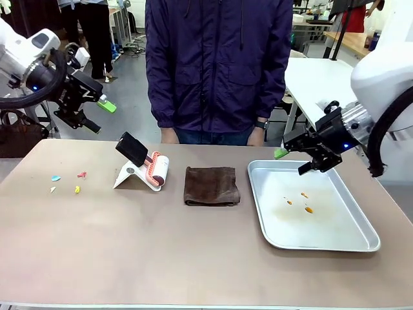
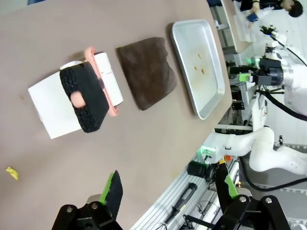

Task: Clean the surface of the table.
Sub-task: Hold the Lint Roller with your left hand and the towel with your right hand.

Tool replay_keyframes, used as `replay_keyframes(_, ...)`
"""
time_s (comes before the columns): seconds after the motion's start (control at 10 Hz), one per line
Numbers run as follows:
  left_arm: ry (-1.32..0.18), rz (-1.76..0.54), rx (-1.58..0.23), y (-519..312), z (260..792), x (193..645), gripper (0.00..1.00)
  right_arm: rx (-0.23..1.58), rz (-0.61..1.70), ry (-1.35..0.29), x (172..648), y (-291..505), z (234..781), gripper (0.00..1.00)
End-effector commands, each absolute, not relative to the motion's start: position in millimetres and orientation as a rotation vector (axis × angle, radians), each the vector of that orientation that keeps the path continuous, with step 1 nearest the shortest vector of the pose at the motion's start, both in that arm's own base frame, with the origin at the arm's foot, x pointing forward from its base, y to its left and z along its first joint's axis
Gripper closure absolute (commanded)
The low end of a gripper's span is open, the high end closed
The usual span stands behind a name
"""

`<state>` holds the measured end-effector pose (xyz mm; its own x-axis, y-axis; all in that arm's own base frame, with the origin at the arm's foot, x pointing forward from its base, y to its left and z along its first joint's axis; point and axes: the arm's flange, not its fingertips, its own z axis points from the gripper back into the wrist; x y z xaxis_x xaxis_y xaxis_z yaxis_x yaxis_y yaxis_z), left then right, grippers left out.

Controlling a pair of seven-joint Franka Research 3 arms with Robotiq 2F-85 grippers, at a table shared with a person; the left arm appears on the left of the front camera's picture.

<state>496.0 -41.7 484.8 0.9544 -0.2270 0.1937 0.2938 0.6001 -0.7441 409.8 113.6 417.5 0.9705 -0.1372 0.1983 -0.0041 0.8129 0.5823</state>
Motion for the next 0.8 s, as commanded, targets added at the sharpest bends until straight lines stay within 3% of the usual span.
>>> replay_keyframes(0.0, -0.055, -0.229, -0.840, -50.9, 477.6, 510.3, 0.00, 0.533, -0.182, -0.254, 439.3, 144.9, 404.7, 0.00)
replay_keyframes(0.2, -0.040, -0.165, -0.830, -37.5, 466.6, 510.1, 0.00, 0.524, -0.160, -0.164, 465.7, 187.9, 377.3, 0.00)
replay_keyframes(0.7, -0.001, -0.079, -0.774, -36.7, 438.0, 524.1, 0.00, 0.498, -0.145, -0.235, 513.4, 256.4, 339.0, 0.00)
